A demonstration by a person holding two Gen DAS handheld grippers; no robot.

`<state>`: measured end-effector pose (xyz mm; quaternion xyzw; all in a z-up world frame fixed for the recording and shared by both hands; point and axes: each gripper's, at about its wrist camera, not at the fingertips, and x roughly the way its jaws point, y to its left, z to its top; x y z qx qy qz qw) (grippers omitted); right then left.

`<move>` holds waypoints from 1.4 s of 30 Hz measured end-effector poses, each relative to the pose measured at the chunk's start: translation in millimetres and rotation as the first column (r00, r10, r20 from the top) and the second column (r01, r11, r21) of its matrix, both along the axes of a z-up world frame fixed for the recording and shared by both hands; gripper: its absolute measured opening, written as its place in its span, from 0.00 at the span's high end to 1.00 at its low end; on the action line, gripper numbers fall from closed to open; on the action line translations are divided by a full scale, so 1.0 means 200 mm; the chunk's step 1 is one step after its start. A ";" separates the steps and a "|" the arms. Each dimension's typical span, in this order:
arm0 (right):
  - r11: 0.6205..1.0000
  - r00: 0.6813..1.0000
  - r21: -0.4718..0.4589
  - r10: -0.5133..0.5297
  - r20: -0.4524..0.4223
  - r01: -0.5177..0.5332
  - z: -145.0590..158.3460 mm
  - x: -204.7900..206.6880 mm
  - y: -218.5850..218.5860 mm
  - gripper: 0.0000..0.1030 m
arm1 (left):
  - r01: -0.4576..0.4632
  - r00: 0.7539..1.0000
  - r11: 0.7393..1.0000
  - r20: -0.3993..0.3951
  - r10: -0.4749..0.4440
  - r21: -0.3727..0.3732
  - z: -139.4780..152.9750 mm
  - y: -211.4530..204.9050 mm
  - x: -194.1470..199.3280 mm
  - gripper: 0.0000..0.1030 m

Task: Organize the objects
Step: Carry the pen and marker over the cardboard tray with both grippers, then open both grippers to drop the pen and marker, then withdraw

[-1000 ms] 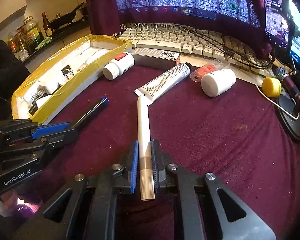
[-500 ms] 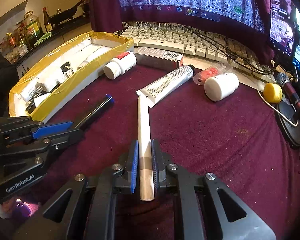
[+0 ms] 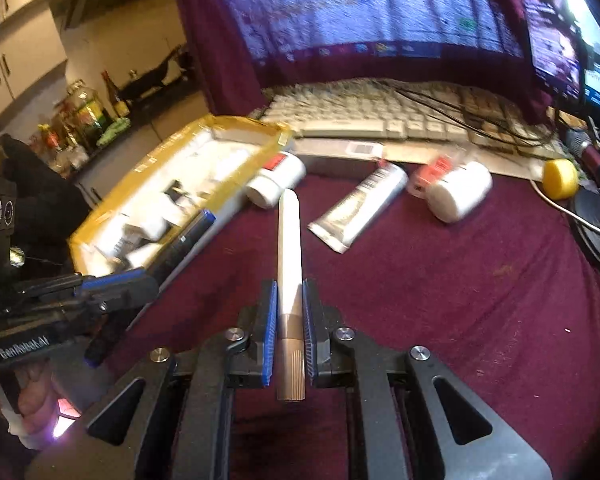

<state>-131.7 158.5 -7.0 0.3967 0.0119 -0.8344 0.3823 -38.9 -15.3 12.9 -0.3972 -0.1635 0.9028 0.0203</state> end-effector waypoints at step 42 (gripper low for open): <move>0.997 0.998 0.053 0.055 0.034 -0.057 0.03 -0.29 -0.87 0.90 | -0.283 0.941 0.959 0.194 0.276 0.006 -0.07 -0.77 -0.63 0.88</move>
